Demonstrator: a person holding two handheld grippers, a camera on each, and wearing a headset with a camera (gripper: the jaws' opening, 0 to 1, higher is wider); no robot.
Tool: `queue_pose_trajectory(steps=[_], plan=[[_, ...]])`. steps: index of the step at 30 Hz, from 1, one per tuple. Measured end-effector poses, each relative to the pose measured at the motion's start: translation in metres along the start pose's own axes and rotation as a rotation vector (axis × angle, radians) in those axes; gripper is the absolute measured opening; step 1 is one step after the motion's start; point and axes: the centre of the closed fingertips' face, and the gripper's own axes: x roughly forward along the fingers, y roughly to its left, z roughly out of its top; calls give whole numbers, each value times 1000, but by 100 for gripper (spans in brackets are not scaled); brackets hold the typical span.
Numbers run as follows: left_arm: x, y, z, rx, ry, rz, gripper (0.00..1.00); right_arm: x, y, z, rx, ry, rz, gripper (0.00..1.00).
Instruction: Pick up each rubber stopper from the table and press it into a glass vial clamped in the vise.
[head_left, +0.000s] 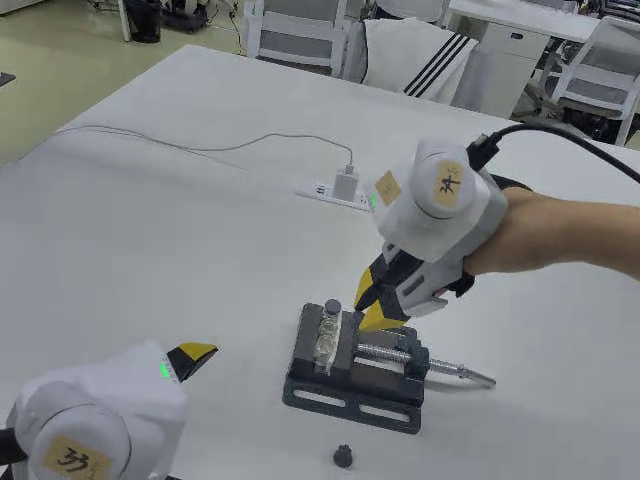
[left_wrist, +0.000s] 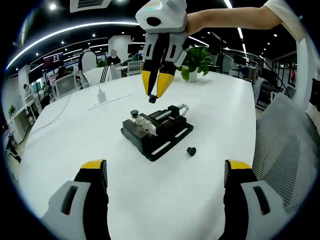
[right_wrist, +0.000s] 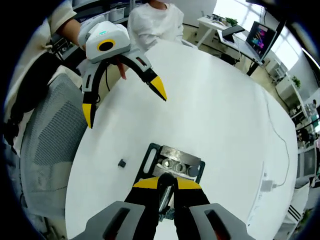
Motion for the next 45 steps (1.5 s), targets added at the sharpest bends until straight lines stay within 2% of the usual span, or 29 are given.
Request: queue_pose_trajectory(steps=[6,13,19,25,40,45], plan=[[1,1,-2,-8,5,0,97,8,-9,-4,-34,56,26,5],[4,0,-4,-19,8,-5,97,18,-21,4,-36,74,61,5],[5,2,-6,-28,14,-6,97,26,-21,6,-42,94,115,5],[5,3,-8,-34,23,-8,97,34,-23,2,-36,114,142,5],[10,-2,-15,-55,39,-20,95,40,-21,-3,-16,122,159,5],[10,-1,-14,-58,37,-22,95,41,-21,-5,-12,155,163,5]])
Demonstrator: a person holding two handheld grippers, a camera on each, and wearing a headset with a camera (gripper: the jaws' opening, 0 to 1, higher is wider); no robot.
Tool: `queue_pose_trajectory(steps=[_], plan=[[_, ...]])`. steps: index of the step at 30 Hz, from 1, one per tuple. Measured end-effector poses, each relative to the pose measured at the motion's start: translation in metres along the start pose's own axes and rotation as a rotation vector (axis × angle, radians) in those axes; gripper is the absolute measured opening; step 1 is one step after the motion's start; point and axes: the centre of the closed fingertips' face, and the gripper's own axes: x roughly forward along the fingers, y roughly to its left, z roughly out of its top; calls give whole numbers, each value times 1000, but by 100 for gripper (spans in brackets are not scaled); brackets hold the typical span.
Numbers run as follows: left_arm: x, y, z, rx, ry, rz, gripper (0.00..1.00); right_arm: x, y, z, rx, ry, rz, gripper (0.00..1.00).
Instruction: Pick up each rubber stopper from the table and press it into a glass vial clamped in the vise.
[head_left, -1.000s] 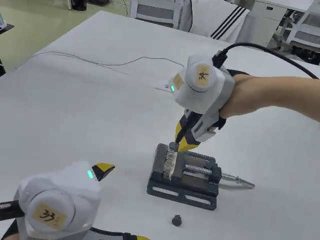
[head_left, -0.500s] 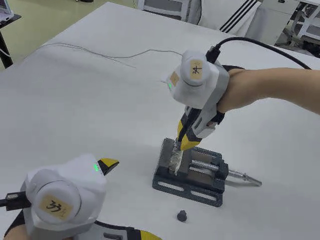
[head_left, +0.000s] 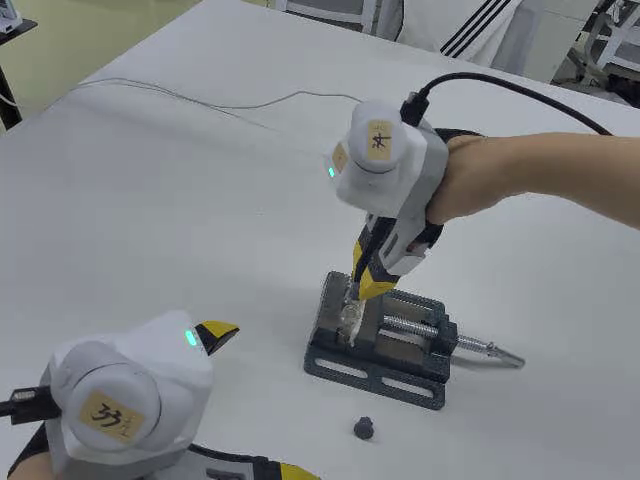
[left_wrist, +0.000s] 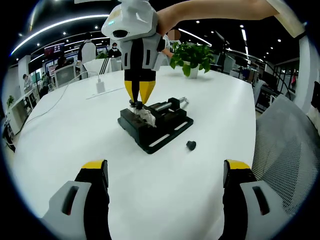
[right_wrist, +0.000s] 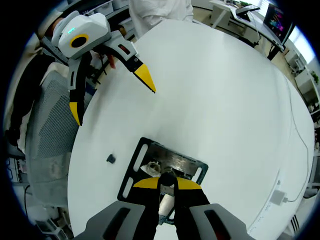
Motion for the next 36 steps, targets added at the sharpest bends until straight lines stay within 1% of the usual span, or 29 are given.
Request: queue_pose_trajectory(steps=[3,6,7,9,10,17,18,20,24,27,28,31,32,33,34,35,36], plan=[[1,1,1,0,-1,0,95,0,0,0,17,8,5,4],[1,2,1,0,-4,0,95,0,-1,0,58,15,11,4],[1,2,1,-1,-3,0,95,0,-2,1,60,16,12,4],[1,2,1,0,-3,0,95,0,-1,0,103,26,15,4],[1,2,1,-1,-3,-1,95,0,-2,1,106,26,17,4],[2,0,0,-4,-2,-5,94,0,-1,1,207,53,29,3],[2,0,0,-5,-2,-5,94,0,-1,1,209,56,29,3],[3,-1,0,-5,-3,-8,94,0,0,1,244,66,26,3],[5,-3,1,-7,-7,-12,94,0,2,1,283,73,20,3],[6,-4,2,-5,-6,-14,94,-1,2,1,325,71,14,3],[6,-4,2,-6,-7,-15,94,-1,3,1,351,68,10,3],[6,-4,2,-5,-7,-16,94,-1,2,1,366,66,4,3],[6,-4,3,-6,-7,-16,94,-1,2,1,381,65,-2,3],[7,-4,3,-6,-8,-16,94,-1,3,1,374,66,-3,3],[7,-5,3,-6,-8,-18,94,-1,3,1,324,66,-12,3],[7,-5,3,-5,-8,-19,94,-1,4,1,351,66,-11,4],[7,-5,3,-3,-6,-19,93,-1,4,1,345,65,-13,4]])
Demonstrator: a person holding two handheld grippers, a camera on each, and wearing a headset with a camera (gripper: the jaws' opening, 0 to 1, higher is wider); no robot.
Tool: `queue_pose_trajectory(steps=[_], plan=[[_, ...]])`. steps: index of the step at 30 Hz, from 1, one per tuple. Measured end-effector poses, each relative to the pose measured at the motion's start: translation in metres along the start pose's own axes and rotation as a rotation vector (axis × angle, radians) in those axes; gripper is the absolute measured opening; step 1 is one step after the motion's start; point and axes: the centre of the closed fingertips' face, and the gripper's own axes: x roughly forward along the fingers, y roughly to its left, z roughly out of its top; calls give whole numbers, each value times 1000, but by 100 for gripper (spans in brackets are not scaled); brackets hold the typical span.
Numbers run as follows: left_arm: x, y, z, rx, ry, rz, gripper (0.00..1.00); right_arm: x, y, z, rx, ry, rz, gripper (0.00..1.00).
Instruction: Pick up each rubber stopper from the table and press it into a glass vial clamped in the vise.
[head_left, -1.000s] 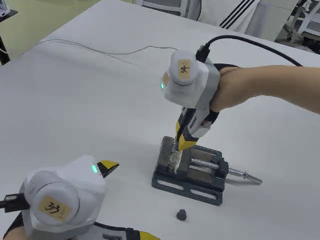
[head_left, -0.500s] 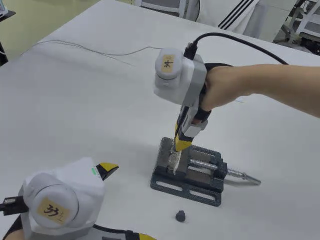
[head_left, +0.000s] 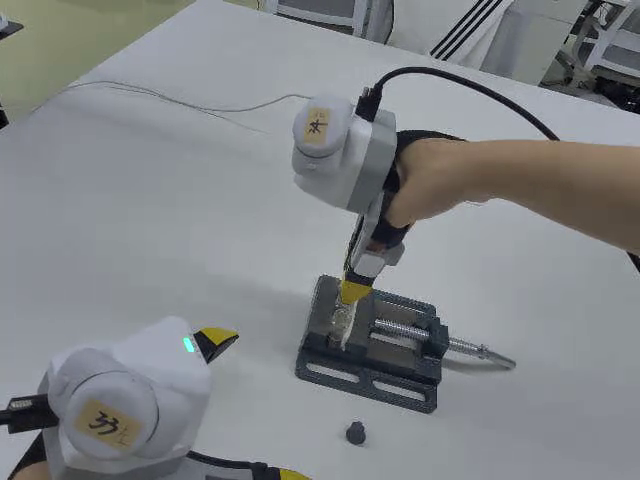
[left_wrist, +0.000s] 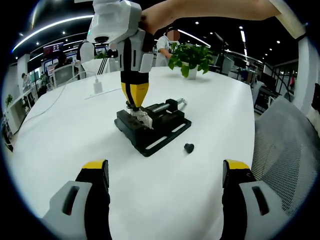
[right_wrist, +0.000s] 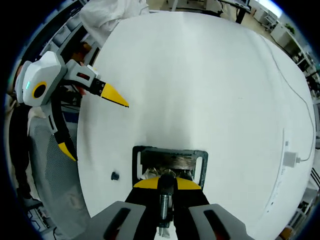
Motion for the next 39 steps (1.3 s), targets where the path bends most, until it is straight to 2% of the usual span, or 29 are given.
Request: queue_pose_trajectory(steps=[1,2,5,18,30,39], plan=[[0,0,0,-1,-1,1,93,0,-1,0,-57,-8,-5,4],[0,-1,1,-3,-3,1,93,-1,1,-1,-33,-9,-3,4],[-1,0,0,-2,0,2,93,-1,0,-1,-44,-18,-2,5],[-2,-1,0,-5,1,2,93,-1,0,-1,-129,-31,-16,6],[-3,0,1,-4,1,3,93,-1,-3,-2,-176,-31,-25,8],[-3,0,2,1,0,2,93,-12,-7,-1,-197,-54,-31,13]])
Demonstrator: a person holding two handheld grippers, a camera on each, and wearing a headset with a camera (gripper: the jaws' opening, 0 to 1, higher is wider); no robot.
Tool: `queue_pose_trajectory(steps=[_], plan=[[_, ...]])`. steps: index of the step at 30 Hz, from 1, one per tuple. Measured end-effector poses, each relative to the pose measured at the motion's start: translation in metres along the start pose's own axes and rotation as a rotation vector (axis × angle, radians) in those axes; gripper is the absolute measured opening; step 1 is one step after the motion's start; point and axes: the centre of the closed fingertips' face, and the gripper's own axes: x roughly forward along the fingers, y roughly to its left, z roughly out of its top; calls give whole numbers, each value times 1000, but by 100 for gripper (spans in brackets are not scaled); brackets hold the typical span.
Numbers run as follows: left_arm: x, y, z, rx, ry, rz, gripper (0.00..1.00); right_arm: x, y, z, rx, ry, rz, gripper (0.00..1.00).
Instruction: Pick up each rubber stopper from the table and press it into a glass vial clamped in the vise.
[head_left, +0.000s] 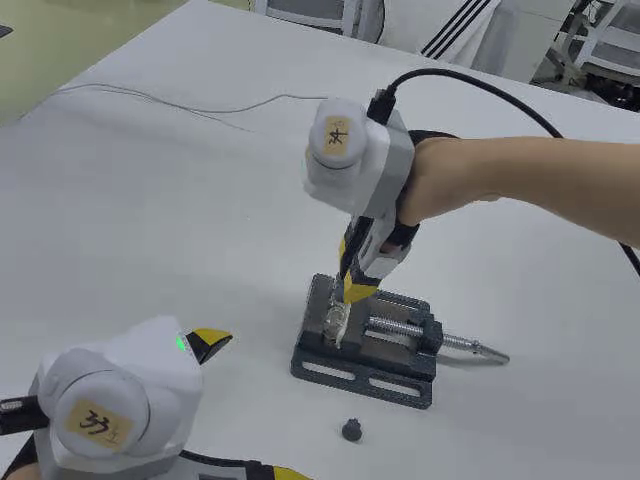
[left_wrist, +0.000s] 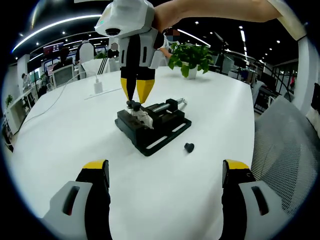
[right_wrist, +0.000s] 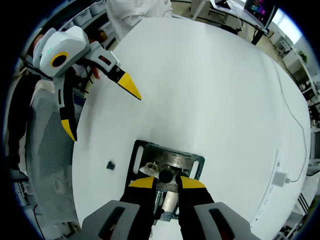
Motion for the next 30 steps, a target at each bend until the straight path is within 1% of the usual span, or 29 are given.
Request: queue_pose_trajectory(steps=[4,5,6,7,8,10,13,15,22,27,30], plan=[[-1,2,1,1,0,4,93,-6,2,-2,-10,-20,17,11],[-1,3,1,2,0,5,93,-5,4,-2,-29,-26,27,11],[-1,4,1,2,-2,5,93,-5,6,0,-61,-54,42,12],[-1,4,1,1,0,6,93,-5,7,1,-47,-63,44,11],[-1,5,1,2,0,7,93,-4,6,0,-26,-60,43,9],[-1,6,0,0,0,7,93,-3,5,0,-35,-65,40,5],[-1,6,0,2,4,7,93,0,6,1,-22,-70,47,5],[-1,5,0,0,3,6,93,1,7,1,-22,-73,51,2],[0,5,-3,-3,8,3,92,5,3,2,-12,-71,50,1],[0,5,-4,-7,9,3,92,8,4,-1,-19,-58,46,0],[0,5,-5,-8,11,3,92,8,2,0,-22,-61,39,0]])
